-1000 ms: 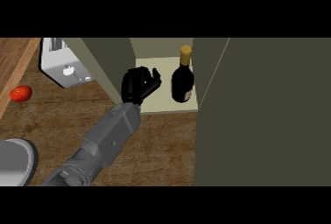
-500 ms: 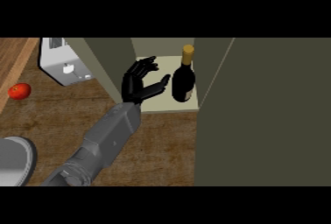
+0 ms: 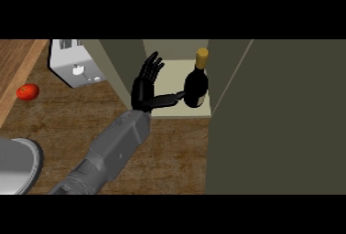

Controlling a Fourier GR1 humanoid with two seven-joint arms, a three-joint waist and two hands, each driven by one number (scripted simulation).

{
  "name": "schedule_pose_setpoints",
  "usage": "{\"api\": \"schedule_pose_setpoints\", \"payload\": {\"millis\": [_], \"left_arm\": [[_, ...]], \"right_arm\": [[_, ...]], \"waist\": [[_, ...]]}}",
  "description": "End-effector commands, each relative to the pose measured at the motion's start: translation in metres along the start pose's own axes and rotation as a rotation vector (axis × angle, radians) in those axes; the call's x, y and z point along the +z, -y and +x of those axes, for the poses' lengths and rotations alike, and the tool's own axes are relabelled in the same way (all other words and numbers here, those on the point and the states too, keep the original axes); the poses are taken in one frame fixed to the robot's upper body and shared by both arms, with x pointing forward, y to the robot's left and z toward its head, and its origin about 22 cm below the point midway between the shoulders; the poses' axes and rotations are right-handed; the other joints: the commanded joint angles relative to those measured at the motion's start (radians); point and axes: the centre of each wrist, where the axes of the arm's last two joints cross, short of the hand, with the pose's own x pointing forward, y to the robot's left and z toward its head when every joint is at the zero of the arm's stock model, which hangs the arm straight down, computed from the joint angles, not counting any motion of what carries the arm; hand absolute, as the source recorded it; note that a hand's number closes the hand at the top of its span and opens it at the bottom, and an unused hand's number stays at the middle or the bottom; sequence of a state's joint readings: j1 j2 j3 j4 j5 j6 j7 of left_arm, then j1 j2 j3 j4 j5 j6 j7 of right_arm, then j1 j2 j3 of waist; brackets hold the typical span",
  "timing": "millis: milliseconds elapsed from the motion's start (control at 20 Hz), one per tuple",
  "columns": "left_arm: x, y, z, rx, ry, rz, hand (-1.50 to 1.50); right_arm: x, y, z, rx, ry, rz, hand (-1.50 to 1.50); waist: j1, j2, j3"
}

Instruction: Pick up the wine, place it into the cabinet and close the cabinet

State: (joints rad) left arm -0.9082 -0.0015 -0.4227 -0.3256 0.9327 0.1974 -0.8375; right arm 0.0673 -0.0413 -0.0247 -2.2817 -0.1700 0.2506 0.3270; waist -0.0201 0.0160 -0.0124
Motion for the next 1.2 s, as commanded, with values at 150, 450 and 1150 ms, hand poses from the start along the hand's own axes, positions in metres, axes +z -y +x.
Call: {"api": "schedule_pose_setpoints", "payload": {"millis": [150, 450, 1150], "left_arm": [[0.020, 0.006, 0.008, -0.017, 0.045, -0.065, -1.50], [0.060, -0.002, 0.031, 0.025, -0.010, -0.184, -1.50], [0.139, -0.012, 0.145, 0.070, 0.014, -0.196, -1.50]], "right_arm": [[0.002, -0.003, 0.000, 0.013, -0.012, -0.014, -1.50], [0.002, 0.003, 0.006, -0.003, -0.011, -0.020, -1.50], [0.010, -0.015, 0.020, 0.028, -0.004, 0.044, -1.50]], "waist": [[0.056, -0.032, 0.014], [0.050, -0.028, 0.014], [0.024, -0.019, 0.013]]}}
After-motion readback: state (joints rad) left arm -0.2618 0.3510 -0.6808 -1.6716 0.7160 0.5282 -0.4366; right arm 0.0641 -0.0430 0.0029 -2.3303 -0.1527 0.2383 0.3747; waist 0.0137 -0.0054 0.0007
